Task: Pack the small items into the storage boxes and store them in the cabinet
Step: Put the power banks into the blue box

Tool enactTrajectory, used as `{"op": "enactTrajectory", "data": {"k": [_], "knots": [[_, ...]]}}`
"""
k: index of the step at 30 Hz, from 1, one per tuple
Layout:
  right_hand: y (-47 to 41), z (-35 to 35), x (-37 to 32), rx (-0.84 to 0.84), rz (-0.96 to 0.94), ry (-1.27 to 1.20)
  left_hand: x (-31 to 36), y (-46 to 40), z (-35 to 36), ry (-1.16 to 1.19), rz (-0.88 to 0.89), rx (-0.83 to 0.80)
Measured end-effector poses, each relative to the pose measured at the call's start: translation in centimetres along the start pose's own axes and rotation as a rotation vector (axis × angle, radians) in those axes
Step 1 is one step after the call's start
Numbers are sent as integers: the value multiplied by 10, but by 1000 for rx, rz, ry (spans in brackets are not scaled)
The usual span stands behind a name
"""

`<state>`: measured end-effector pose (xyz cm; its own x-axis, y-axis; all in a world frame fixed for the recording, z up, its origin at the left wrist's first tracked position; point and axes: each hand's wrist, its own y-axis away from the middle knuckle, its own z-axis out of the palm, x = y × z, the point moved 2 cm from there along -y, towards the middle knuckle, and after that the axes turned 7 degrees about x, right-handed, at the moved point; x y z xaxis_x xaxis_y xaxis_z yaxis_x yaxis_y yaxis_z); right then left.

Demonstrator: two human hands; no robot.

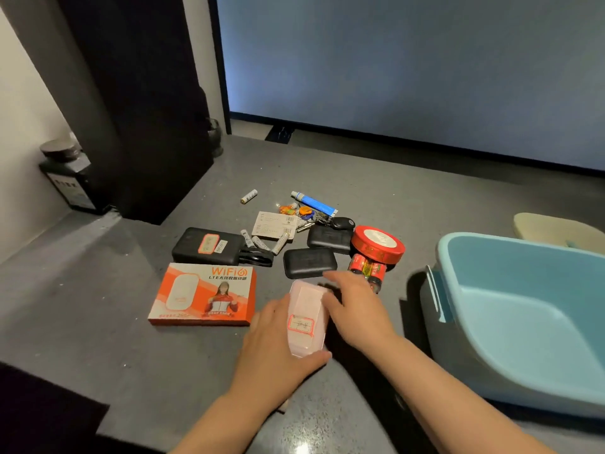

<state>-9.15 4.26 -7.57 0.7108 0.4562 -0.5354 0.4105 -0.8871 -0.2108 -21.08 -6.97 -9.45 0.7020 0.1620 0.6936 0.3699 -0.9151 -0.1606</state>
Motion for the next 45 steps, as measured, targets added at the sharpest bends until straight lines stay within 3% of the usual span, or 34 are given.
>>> {"op": "enactTrajectory", "data": {"k": [3,8,13,20,23,27,31,34,39,45], "knots": [[-52,-15,-9,76,-135,124,6,-4,12,-76,-65,31],[-99,1,-17,-284,-385,445,3,-14,19,-111,-119,46],[-104,8,-16,-440,-444,454,-6,-21,17,-140,-65,28],[-105,13,-12,-433,-427,498,-5,-27,18,-164,-82,23],[-103,3,-15,-376,-370,434,-3,-32,9,-130,-85,-3],[-97,-54,-30,-166,-311,272,6,-38,-18,-58,-89,13],[-69,-154,-13,61,-171,124,49,-55,-52,-33,40,-5],[-28,-224,24,146,-67,198,107,-66,-58,4,186,-58],[41,-291,100,225,99,206,205,-67,-22,129,344,-130],[71,-330,181,227,118,239,287,-78,54,-73,455,-231]]}}
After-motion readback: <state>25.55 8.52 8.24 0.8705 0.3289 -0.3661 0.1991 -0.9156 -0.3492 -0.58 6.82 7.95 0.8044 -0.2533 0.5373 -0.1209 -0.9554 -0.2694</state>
